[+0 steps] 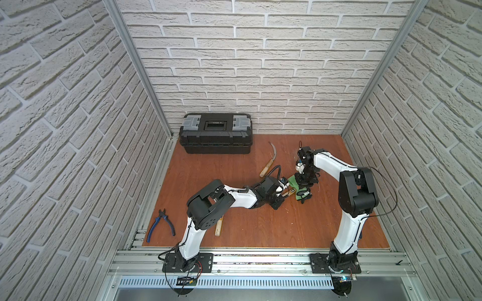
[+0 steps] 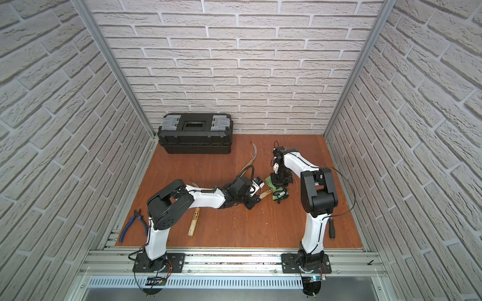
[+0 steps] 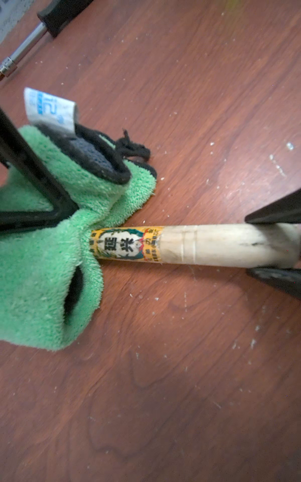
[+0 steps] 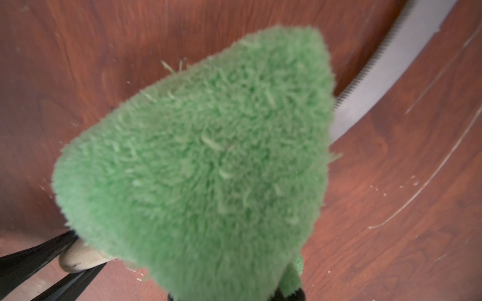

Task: Wipe small sickles with rags
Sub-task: Wipe the small sickle at the center of the board.

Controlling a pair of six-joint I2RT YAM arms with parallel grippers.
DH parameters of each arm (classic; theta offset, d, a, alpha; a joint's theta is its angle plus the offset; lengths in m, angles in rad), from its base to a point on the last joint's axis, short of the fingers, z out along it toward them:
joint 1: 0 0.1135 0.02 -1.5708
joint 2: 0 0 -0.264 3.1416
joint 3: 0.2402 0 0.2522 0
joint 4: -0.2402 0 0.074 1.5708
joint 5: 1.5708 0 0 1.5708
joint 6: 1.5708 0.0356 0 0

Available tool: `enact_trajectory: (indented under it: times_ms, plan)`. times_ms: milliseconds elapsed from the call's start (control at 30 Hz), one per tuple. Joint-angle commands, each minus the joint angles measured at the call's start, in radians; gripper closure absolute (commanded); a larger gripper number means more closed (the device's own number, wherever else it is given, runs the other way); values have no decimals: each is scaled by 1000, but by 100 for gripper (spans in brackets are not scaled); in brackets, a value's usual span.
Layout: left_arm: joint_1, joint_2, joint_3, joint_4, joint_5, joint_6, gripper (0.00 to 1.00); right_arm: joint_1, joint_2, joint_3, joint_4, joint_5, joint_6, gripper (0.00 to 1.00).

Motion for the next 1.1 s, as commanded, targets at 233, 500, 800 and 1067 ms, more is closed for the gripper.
enact_trajectory:
  times_ms: [233,500,800,1067]
  plan:
    - [-4,29,-39,66,21,-7,100,161,-25,-187,129,-199,65,97]
    - [-6,28,-47,89,23,-7,100,218,-47,-234,200,-295,124,98]
    - [-12,23,-68,114,29,-12,100,167,-38,-242,256,-263,162,97]
    - [-14,5,-99,129,36,-10,100,29,-27,-162,252,-210,159,97]
